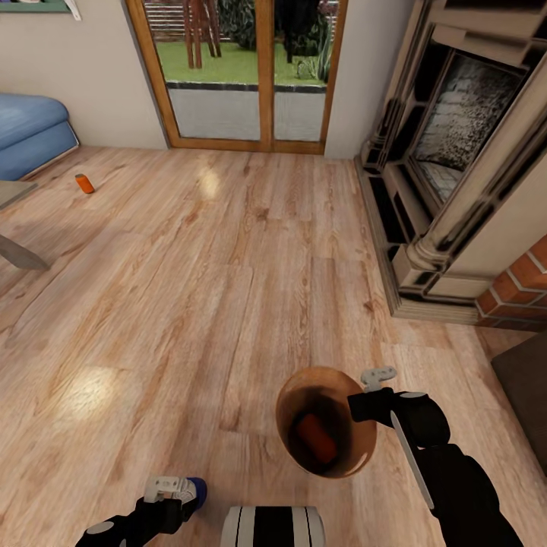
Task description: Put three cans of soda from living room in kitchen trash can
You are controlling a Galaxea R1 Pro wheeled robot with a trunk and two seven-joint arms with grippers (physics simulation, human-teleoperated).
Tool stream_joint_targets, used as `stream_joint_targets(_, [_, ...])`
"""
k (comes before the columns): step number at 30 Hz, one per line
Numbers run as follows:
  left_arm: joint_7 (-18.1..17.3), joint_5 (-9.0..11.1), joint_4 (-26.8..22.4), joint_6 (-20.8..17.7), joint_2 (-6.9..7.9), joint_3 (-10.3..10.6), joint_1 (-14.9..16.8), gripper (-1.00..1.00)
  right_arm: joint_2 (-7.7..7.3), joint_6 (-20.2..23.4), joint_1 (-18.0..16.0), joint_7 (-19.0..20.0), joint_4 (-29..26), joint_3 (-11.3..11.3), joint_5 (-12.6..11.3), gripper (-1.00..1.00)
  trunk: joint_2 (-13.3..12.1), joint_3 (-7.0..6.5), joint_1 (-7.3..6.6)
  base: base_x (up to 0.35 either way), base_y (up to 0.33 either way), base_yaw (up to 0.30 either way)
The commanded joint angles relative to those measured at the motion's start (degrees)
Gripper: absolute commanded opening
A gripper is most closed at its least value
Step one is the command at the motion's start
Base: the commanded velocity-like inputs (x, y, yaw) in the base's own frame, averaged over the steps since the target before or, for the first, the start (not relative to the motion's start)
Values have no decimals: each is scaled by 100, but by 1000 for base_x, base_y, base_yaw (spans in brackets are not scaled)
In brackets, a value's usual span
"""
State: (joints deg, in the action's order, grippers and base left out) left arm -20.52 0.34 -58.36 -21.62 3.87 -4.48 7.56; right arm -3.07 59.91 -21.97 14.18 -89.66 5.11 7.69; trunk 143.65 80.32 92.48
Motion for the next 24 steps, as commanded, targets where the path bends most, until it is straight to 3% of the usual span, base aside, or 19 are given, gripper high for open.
stream_joint_targets(1, [-1, 0, 0, 0, 0, 0, 0, 100, 0, 9, -1, -4, -2, 4, -112, -100, 0, 0, 0, 0, 0, 0])
stream_joint_targets(18, [23, -3, -4, 0, 0, 1, 0, 100, 0, 9, 5, -3, -8, 42, -111, -100, 0, 0, 0, 81, 24, 0])
stream_joint_targets(24, [29, -7, 21, -8, -6, 0, 0, 100, 2, 9, 7, -3, -8, 49, -110, -100, 8, 133, 15, 2, 1, 0])
